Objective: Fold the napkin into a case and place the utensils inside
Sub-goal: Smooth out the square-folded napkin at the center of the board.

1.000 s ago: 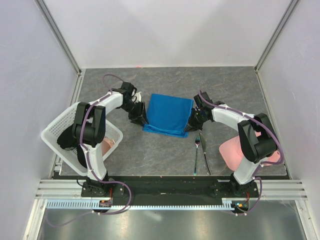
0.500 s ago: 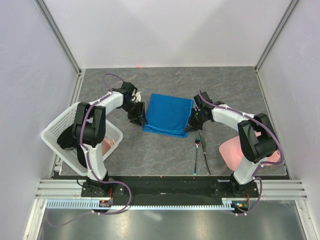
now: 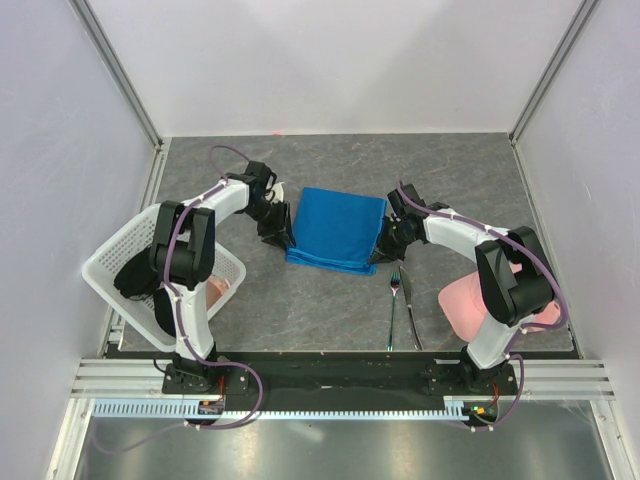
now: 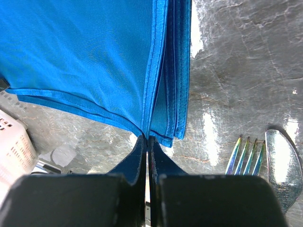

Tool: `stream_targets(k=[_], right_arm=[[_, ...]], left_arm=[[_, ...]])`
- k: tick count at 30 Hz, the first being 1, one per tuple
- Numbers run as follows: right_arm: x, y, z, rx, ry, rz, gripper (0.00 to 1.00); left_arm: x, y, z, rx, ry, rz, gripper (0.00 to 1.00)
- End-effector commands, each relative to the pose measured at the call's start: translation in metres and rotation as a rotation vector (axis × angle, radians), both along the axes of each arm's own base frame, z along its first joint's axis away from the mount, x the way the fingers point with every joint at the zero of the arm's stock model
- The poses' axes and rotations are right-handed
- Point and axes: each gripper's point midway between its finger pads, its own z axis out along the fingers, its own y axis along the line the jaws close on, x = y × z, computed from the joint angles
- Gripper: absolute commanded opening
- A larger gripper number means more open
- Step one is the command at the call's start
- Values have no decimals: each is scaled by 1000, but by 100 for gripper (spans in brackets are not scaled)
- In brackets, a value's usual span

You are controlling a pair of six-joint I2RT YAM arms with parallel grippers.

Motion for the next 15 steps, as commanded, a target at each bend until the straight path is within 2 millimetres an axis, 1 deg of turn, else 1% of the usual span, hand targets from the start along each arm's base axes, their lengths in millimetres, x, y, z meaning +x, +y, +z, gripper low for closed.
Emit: stream_targets(k=[1, 2, 4, 5, 7, 8, 12, 15], right_arm=[[9, 4, 7, 7, -31, 16, 0], [8, 5, 7, 9, -29, 17, 0], [9, 4, 9, 10, -34, 16, 0], [9, 4, 9, 10, -35, 15, 0], [11, 1, 14, 10, -44, 10, 0], [12, 0, 16, 10, -52, 12, 0], [14, -9, 26, -10, -69, 22, 0], [11, -11, 27, -6, -60, 25, 0]], left_arm=[[3, -6, 7, -26, -4, -37, 42], [3, -8, 9, -39, -3, -40, 40], [4, -10, 12, -49, -6, -42, 29], [5, -11, 17, -58, -12, -38, 21], [5, -13, 24, -71, -17, -40, 16], [5, -14, 32, -79, -20, -35, 12], [3, -16, 48, -103, -16, -26, 11], [-3, -17, 50, -114, 13, -23, 10]])
